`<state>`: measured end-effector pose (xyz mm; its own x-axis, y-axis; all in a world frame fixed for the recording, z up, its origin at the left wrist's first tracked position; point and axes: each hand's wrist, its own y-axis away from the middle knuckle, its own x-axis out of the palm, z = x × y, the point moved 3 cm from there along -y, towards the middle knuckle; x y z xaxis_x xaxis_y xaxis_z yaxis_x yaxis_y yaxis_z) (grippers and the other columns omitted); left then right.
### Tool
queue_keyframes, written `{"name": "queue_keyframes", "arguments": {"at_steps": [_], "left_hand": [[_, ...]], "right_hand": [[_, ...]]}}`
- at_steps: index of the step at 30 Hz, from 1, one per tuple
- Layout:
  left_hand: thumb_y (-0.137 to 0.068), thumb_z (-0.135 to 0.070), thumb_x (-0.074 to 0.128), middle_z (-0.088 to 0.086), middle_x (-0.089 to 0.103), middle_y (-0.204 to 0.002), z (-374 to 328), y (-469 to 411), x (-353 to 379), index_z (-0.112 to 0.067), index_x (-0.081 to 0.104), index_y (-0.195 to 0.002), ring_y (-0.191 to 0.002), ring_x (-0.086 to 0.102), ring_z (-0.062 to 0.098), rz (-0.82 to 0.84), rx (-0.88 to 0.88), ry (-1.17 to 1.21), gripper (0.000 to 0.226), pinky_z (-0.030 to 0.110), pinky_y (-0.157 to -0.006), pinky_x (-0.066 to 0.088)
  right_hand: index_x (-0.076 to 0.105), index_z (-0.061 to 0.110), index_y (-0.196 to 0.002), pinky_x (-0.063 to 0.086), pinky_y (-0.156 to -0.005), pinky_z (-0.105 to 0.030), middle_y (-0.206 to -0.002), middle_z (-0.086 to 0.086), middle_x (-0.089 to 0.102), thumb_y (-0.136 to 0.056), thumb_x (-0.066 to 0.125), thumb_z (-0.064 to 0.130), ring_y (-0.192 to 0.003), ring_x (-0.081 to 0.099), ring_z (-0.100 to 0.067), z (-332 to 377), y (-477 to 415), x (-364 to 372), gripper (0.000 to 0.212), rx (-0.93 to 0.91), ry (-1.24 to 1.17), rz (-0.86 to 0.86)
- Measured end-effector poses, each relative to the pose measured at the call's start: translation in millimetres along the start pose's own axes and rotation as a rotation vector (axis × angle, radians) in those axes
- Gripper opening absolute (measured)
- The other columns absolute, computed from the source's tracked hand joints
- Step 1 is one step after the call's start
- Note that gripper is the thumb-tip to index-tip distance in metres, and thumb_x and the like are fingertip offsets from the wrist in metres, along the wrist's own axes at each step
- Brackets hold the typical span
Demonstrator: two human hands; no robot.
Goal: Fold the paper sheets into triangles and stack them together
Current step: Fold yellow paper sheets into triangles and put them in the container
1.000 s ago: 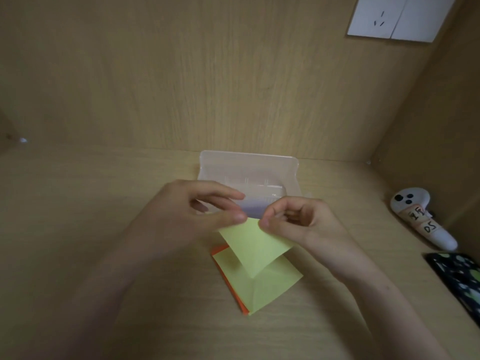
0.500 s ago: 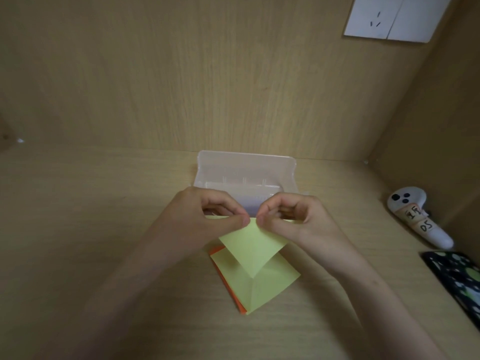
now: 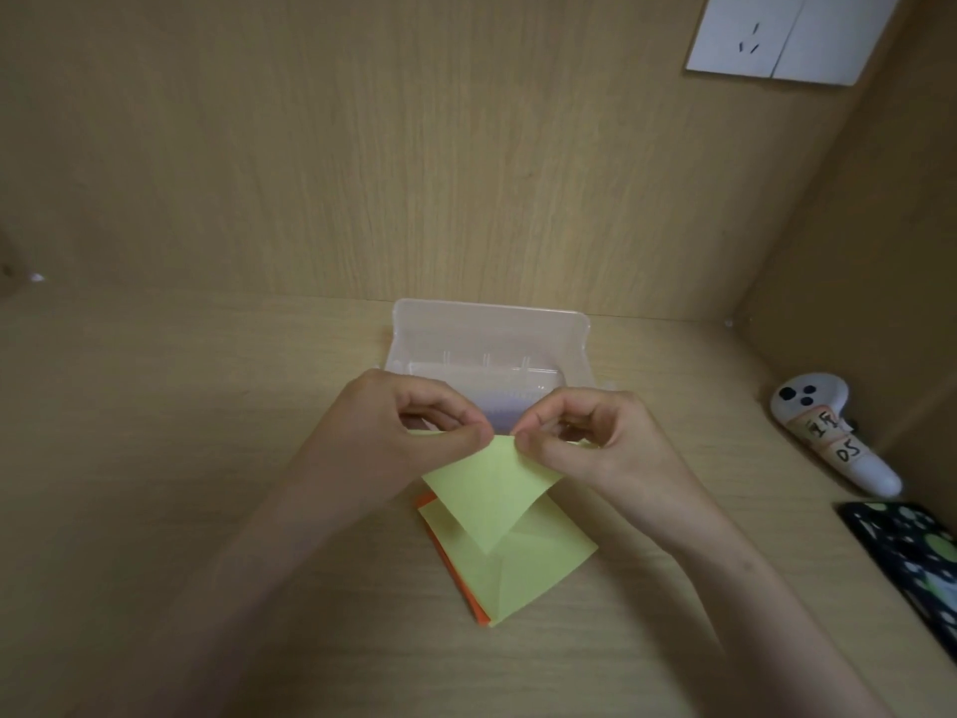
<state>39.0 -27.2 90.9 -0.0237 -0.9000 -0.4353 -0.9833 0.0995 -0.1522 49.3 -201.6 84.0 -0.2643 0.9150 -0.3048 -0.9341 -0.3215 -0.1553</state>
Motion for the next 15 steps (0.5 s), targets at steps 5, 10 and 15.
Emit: {"name": "queue_keyframes", "arguments": {"at_steps": [5,10,15], "left_hand": [[-0.072,-0.017,0.076,-0.016,0.071,-0.066,2.0,1.0,-9.7,-0.022,0.074,-0.066,-0.062,0.061,-0.009,-0.061,-0.025,-0.011,0.009,0.002,-0.061,0.042],[-0.074,-0.017,0.075,-0.007,0.072,-0.068,8.9,1.5,-16.9,-0.020,0.074,-0.067,-0.062,0.060,-0.005,-0.104,-0.073,0.044,0.008,0.006,-0.061,0.042],[-0.076,-0.015,0.073,-0.010,0.071,-0.064,9.9,2.9,-10.4,-0.018,0.073,-0.070,-0.058,0.058,-0.007,-0.270,-0.101,0.238,0.007,0.003,-0.055,0.040]], "right_hand": [[0.071,0.014,-0.069,0.042,-0.067,-0.024,-0.066,0.000,0.063,-0.075,0.072,0.008,-0.067,0.054,-0.012,-9.2,2.2,-14.4,0.009,0.066,-0.022,-0.035],[0.068,0.006,-0.071,0.045,-0.065,-0.020,-0.063,-0.005,0.064,-0.081,0.065,0.000,-0.061,0.055,-0.011,-12.4,5.3,-34.2,0.012,0.085,-0.057,-0.140],[0.069,0.001,-0.083,0.049,-0.055,-0.027,-0.073,-0.006,0.069,-0.075,0.070,0.030,-0.061,0.057,-0.014,-6.7,9.3,-23.3,0.029,0.122,-0.212,-0.190]]}}
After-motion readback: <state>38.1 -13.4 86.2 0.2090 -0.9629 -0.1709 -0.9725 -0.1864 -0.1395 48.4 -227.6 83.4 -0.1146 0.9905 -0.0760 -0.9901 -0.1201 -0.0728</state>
